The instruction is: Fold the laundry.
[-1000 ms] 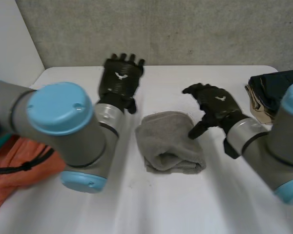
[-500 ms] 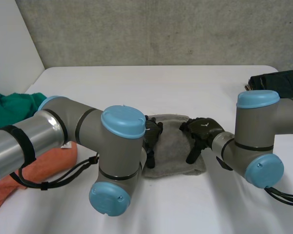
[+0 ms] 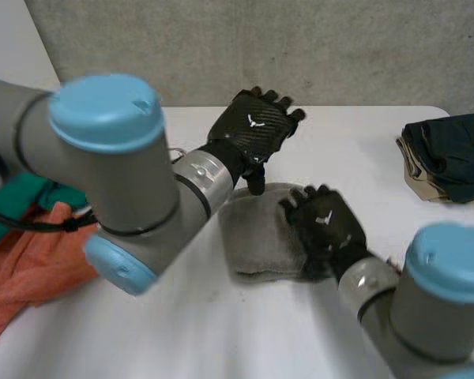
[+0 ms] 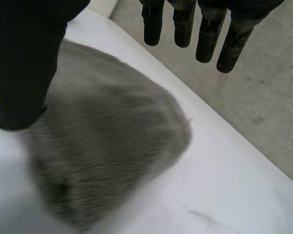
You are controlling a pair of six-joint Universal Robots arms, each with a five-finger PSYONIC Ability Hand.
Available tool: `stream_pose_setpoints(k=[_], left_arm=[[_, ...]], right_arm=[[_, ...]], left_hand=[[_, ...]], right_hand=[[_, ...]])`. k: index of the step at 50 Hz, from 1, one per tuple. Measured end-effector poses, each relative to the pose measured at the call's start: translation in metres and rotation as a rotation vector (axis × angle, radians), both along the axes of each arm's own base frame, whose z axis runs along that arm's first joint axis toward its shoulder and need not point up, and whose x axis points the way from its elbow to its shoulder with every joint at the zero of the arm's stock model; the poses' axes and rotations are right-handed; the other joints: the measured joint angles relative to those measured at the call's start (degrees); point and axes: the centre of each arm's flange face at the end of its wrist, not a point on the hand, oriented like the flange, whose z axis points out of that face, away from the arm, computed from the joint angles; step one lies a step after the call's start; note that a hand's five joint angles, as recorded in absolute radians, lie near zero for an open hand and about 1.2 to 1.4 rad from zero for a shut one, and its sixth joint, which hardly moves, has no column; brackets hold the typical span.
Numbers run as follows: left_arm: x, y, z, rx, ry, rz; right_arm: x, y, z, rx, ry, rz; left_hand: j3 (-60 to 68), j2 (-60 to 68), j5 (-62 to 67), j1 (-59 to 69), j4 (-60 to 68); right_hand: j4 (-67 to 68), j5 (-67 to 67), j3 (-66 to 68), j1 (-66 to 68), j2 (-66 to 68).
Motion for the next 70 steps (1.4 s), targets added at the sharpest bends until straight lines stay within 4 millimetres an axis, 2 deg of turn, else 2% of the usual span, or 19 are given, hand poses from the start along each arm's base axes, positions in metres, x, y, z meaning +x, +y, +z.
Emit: stream_pose_setpoints(k=[3,7,15,20,24,32,34,36,38,41,52,60,63,66,68,69,70], left_arm=[[0.004,0.000,0.005,0.059,0.024,-0.076],[0.011,-0.004,0.009,0.145,0.056,-0.131],[0.016,-0.009,0.005,0.214,0.083,-0.127],[0.016,-0.009,0.003,0.217,0.082,-0.120],[0.016,-0.009,0.003,0.215,0.081,-0.118],[0.017,-0.008,0.002,0.218,0.078,-0.115],[0.018,-0.007,0.000,0.224,0.074,-0.113],[0.019,-0.007,0.000,0.226,0.073,-0.112],[0.019,-0.007,0.000,0.226,0.072,-0.112],[0.020,-0.007,0.001,0.224,0.074,-0.112],[0.027,-0.014,0.017,0.174,0.110,-0.078],[0.032,-0.022,0.027,0.147,0.140,-0.052],[0.032,-0.022,0.028,0.148,0.146,-0.052],[0.032,-0.021,0.030,0.147,0.150,-0.053],[0.032,-0.021,0.030,0.147,0.151,-0.053],[0.032,-0.021,0.030,0.146,0.152,-0.054],[0.032,-0.020,0.031,0.146,0.152,-0.054]], right_arm=[[0.002,0.010,-0.015,0.011,0.010,0.023],[0.007,0.013,-0.034,0.031,0.035,0.041],[0.023,-0.014,-0.053,-0.003,0.048,0.033],[0.031,-0.028,-0.055,-0.048,0.050,0.034],[0.036,-0.036,-0.053,-0.089,0.039,0.038],[0.045,-0.048,-0.051,-0.125,0.018,0.041],[0.049,-0.055,-0.050,-0.135,0.006,0.038],[0.051,-0.058,-0.048,-0.141,0.000,0.036],[0.052,-0.061,-0.045,-0.149,-0.010,0.033],[0.052,-0.065,-0.042,-0.157,-0.018,0.027],[0.011,-0.134,-0.004,-0.252,-0.065,-0.085],[-0.021,-0.205,0.057,-0.430,-0.185,-0.096],[-0.039,-0.232,0.083,-0.501,-0.246,-0.122],[-0.068,-0.261,0.110,-0.582,-0.309,-0.168],[-0.073,-0.266,0.113,-0.594,-0.318,-0.175],[-0.093,-0.281,0.123,-0.633,-0.349,-0.203],[-0.104,-0.289,0.127,-0.654,-0.364,-0.215]], left_hand=[[-0.01,0.00,0.00,0.00,0.00],[0.00,0.00,0.00,0.18,0.00],[0.00,0.00,0.00,0.18,0.00],[0.00,0.00,0.00,0.17,0.00],[0.00,0.00,0.00,0.17,0.00],[0.00,0.00,0.00,0.18,0.00],[0.00,0.00,0.00,0.18,0.00],[0.00,0.00,0.00,0.18,0.00],[0.00,0.00,0.00,0.18,0.00],[0.00,0.00,0.00,0.18,0.00],[0.00,0.00,0.00,0.18,0.00],[0.01,0.00,0.00,0.18,0.00],[-0.01,0.00,0.00,0.18,0.00],[0.00,0.00,0.00,0.18,0.00],[0.00,0.00,0.00,0.18,0.00],[0.00,0.00,0.00,0.18,0.00],[0.00,0.00,0.00,0.18,0.00]], right_hand=[[0.00,0.00,0.00,0.00,0.00],[0.00,0.00,0.00,0.00,0.00],[0.00,0.00,0.00,0.00,0.00],[0.06,0.05,0.20,0.35,0.20],[7.36,6.10,9.01,9.76,8.19],[18.21,15.50,19.67,19.76,19.16],[29.55,26.56,31.09,29.32,30.87],[29.55,26.56,31.09,29.32,30.87],[48.84,45.19,50.15,43.81,49.80],[52.29,48.02,53.26,45.26,53.53],[54.38,49.20,54.56,45.29,54.84],[54.40,49.33,54.56,45.29,54.84],[54.40,49.39,54.56,45.29,54.84],[54.41,49.59,54.56,45.29,54.84],[54.41,49.59,54.56,45.29,54.84],[54.41,49.62,54.56,45.29,54.84],[54.41,49.62,54.56,45.29,54.84]])
